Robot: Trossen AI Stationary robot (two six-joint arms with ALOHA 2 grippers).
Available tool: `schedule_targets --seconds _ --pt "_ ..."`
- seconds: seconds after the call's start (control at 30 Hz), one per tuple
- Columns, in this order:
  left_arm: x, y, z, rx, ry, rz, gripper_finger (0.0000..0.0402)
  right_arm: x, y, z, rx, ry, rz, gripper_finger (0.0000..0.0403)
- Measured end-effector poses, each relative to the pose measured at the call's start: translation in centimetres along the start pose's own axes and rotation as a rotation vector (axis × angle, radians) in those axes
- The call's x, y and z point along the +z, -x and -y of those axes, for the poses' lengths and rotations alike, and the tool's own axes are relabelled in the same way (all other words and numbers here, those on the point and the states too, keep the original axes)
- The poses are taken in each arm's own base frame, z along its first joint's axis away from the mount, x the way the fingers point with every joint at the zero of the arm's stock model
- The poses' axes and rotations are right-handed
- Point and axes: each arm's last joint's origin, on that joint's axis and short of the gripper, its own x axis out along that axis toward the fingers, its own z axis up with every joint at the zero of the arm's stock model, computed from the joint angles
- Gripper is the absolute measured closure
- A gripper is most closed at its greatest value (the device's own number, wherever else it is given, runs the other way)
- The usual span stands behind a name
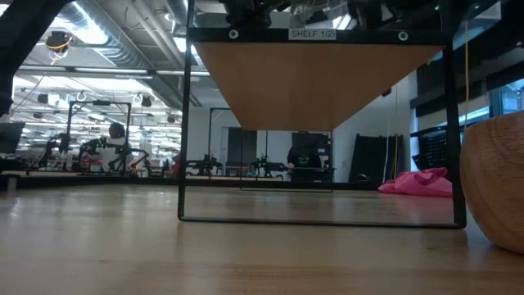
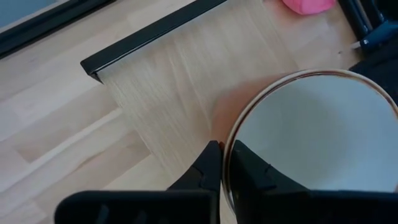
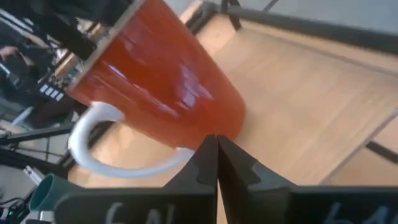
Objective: Stack small to large cups/mugs on shelf
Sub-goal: Put the red mug on the shelf
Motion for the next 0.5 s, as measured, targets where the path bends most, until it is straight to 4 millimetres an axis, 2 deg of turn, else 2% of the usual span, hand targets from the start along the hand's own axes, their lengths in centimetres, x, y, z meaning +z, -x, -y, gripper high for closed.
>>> schedule_targets --seconds 0.17,0.5 --pt "0.0 0.0 0.0 0.005 0.0 0.007 0.0392 -0.4 -1.5 0.3 0.008 -0.003 -0.041 0.0399" --pt "0.0 0.0 0.1 -0.004 -0.003 0.007 0.0392 -0.4 -2.7 0.4 0.051 -0.006 -0.054 0.0399"
